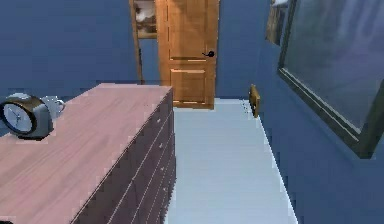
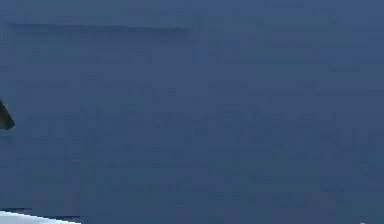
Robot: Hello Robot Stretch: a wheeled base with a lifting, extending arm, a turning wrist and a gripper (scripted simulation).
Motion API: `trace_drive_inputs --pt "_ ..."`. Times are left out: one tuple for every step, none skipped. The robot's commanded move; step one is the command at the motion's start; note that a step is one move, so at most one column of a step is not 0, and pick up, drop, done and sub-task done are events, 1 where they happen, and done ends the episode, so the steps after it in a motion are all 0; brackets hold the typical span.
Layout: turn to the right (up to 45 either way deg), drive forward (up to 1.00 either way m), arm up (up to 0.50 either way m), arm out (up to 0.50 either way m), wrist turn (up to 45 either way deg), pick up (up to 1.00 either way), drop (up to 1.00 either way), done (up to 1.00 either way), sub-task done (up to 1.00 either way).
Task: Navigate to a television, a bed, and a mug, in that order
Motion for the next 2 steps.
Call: trace_drive_inputs --pt "0.0 0.3 0.0 0.0 0.0 0.0 0.0 0.0 0.0" --pt "-45.0 0.0 0.0 0.0 0.0 0.0 0.0 0.0 0.0"
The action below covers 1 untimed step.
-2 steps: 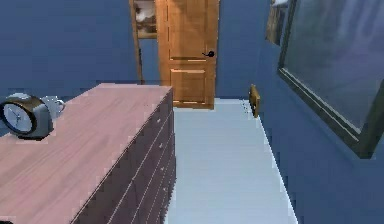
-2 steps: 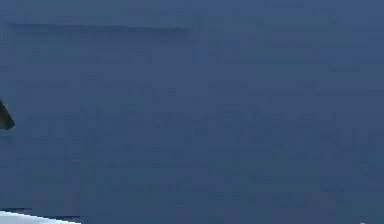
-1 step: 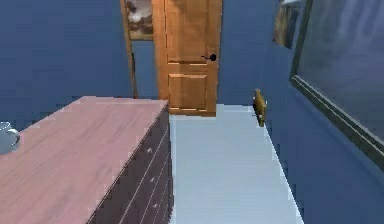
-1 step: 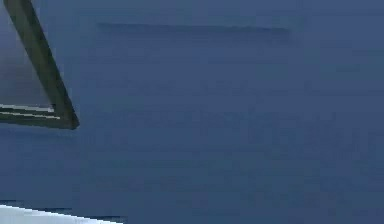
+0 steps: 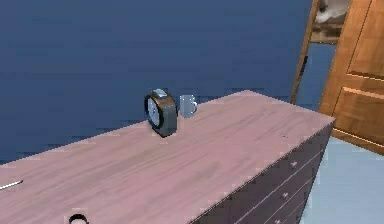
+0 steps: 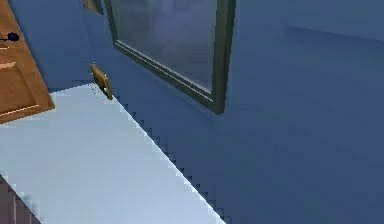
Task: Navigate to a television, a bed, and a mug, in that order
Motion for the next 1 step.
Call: trace_drive_inputs --pt "0.0 0.0 0.0 0.0 0.0 0.0 0.0 1.0 0.0"
